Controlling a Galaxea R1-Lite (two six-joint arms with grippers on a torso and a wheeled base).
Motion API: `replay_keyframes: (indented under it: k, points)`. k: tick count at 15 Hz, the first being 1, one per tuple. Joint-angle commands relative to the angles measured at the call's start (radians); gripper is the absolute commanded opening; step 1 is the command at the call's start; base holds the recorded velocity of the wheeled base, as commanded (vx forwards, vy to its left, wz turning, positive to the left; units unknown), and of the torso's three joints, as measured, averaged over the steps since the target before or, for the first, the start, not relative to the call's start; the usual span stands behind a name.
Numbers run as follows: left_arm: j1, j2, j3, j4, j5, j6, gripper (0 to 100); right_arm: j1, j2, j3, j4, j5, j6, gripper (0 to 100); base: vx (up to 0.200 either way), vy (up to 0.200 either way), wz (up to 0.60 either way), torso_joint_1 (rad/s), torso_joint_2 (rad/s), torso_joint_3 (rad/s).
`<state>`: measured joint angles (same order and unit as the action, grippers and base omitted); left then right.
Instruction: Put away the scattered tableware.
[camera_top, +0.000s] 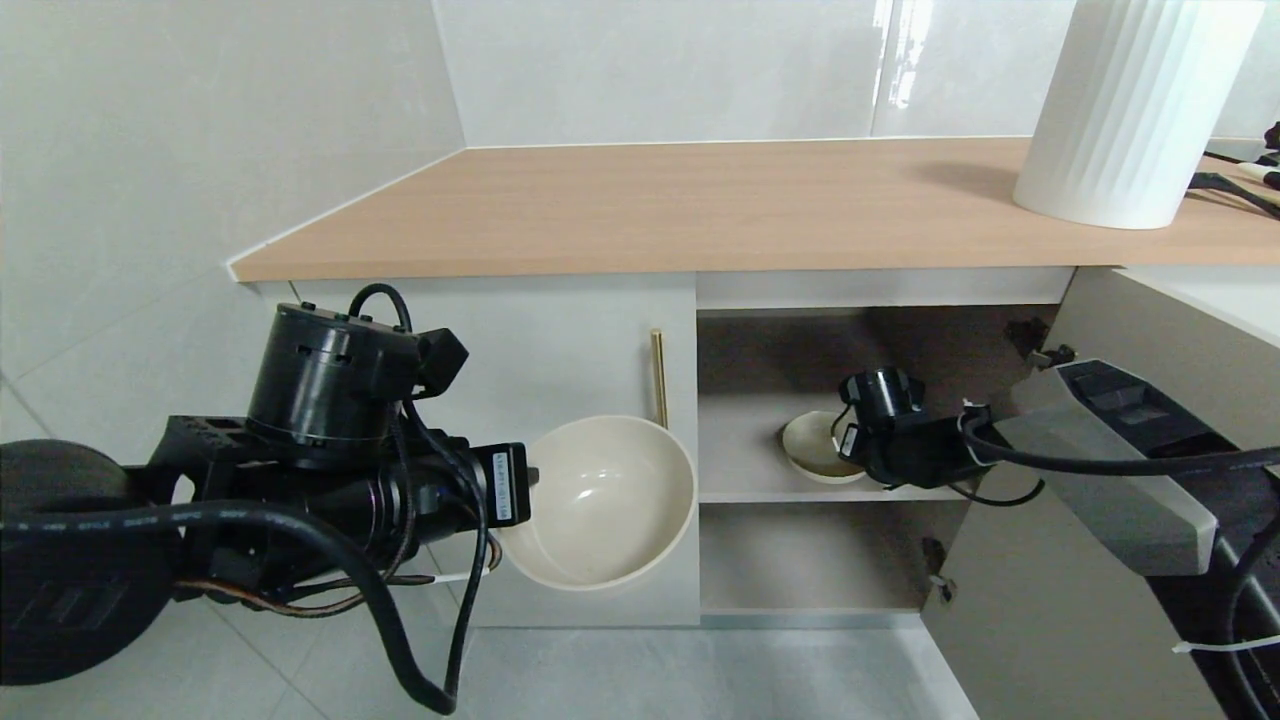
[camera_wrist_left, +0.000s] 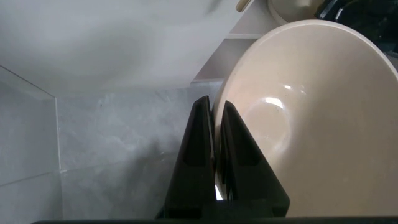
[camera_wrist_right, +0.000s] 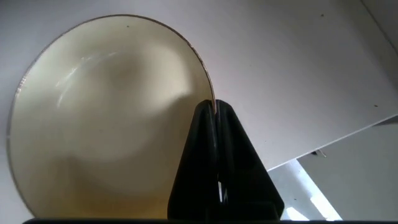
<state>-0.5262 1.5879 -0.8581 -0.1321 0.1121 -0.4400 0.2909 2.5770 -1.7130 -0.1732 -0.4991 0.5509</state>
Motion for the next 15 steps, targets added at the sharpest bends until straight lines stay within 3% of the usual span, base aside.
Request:
replay_keyframes:
  k: [1,4,5,8,9,11,13,15]
  points:
    - [0.000,0.003,-0.001,0.000,0.000,0.000,0,-0.001,0.008,-0.007,0.000,-0.002,0.001,0,0.000,0.000,0.00,0.000,0.00,0.000]
    - [0.000,0.004,-0.001,0.000,0.000,0.000,0,0.001,0.006,-0.007,-0.003,-0.004,0.004,0,0.000,0.000,0.00,0.000,0.00,0.000]
    - [0.000,0.006,-0.001,0.000,0.000,0.000,0,0.001,0.002,-0.007,-0.003,-0.004,0.006,100,0.000,0.000,0.00,0.000,0.00,0.000]
    - [-0.002,0.029,-0.006,-0.006,0.000,0.003,0,0.005,-0.040,0.009,0.000,-0.013,0.041,100,0.000,0.000,0.00,0.000,0.00,0.000]
    - [-0.017,0.057,-0.016,-0.053,0.001,0.009,0,0.010,-0.092,0.067,-0.003,-0.016,0.043,100,0.000,0.000,0.00,0.000,0.00,0.000]
    - [-0.046,0.093,-0.036,-0.098,0.006,0.046,0,0.037,-0.219,0.196,-0.002,-0.006,0.041,100,0.000,0.000,0.00,0.000,0.00,0.000]
    - [-0.058,0.113,-0.033,-0.098,0.006,0.047,0,0.080,-0.353,0.326,0.001,0.062,0.023,100,0.000,0.000,0.00,0.000,0.00,0.000]
    - [-0.113,0.158,-0.022,-0.098,0.008,0.089,0,0.166,-0.581,0.538,0.001,0.195,-0.066,100,0.000,0.000,0.00,0.000,0.00,0.000]
